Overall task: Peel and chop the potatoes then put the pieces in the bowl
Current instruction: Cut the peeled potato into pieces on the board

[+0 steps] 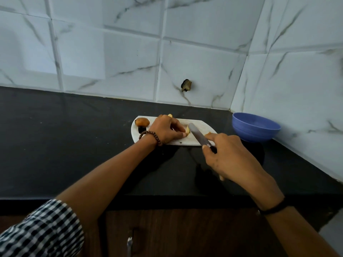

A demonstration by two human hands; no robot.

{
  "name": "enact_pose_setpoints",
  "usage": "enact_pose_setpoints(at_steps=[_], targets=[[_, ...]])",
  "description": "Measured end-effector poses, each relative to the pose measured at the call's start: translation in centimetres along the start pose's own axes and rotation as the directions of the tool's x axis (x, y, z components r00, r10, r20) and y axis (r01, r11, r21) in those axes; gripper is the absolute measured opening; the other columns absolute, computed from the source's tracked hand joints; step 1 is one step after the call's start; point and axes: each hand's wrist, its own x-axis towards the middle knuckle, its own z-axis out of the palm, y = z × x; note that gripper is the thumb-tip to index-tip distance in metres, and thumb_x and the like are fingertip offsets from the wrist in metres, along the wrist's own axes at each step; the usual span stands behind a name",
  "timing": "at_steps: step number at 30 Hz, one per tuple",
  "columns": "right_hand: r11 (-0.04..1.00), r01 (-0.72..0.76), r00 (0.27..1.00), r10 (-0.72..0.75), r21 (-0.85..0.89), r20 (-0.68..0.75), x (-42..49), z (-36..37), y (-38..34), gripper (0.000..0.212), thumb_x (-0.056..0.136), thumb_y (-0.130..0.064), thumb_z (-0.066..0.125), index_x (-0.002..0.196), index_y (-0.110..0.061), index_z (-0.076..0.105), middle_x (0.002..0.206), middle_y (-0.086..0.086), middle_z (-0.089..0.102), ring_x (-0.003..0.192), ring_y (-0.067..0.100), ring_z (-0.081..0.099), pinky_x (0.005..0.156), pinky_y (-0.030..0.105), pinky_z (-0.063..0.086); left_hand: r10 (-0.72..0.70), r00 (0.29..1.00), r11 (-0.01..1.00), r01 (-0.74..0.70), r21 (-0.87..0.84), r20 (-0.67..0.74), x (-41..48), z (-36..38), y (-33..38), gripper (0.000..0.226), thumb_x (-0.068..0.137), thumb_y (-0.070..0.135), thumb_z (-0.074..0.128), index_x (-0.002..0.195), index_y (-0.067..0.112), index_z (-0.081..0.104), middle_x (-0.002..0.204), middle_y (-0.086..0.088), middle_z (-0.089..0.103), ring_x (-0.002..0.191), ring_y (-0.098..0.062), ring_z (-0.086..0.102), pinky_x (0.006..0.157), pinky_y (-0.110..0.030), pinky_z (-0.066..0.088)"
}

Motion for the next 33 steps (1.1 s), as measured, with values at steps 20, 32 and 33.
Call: enact_pose_setpoints(at_steps=[20,32,33], targets=[[0.991,0.1,0.994,-0.102,0.087,0.028,0.3,0.5,2.1,0.038,0.101,-0.027,0.054,0.14,-0.028,0.052,0.095,-0.002,0.061,0.062,0.009,0.059,0.061,0.023,0.057,-0.025,0.985,0.98,0.058,0.19,-0.172,0.7,-0.6,0.2,0.018,0.092,0.023,0.058,0.104,0.023,0.071,0.1,0.003,0.07,0.091,-0.009,0.062,0.083,-0.024,0.051],[0.99,0.09,0.995,-0.094,0.105,0.037,0.7,0.3,3.9,0.041,0.101,-0.029,0.054,0.141,-0.032,0.05,0.091,-0.004,0.059,0.061,0.011,0.062,0.056,0.022,0.056,-0.298,0.954,0.933,0.297,0.201,-0.027,5.1,2.2,2.8,0.016,0.073,0.033,0.079,0.084,0.021,0.077,0.094,-0.002,0.072,0.096,-0.02,0.064,0.089,-0.038,0.052],[0.99,0.076,0.996,-0.081,0.115,0.044,0.9,0.2,4.2,0.044,0.101,-0.029,0.055,0.144,-0.032,0.048,0.092,-0.003,0.06,0.061,0.013,0.064,0.054,0.021,0.055,-0.317,0.948,0.938,0.319,0.138,-0.034,4.9,1.8,2.5,0.016,0.074,0.032,0.08,0.085,0.02,0.077,0.093,-0.001,0.073,0.096,-0.019,0.064,0.092,-0.037,0.052]])
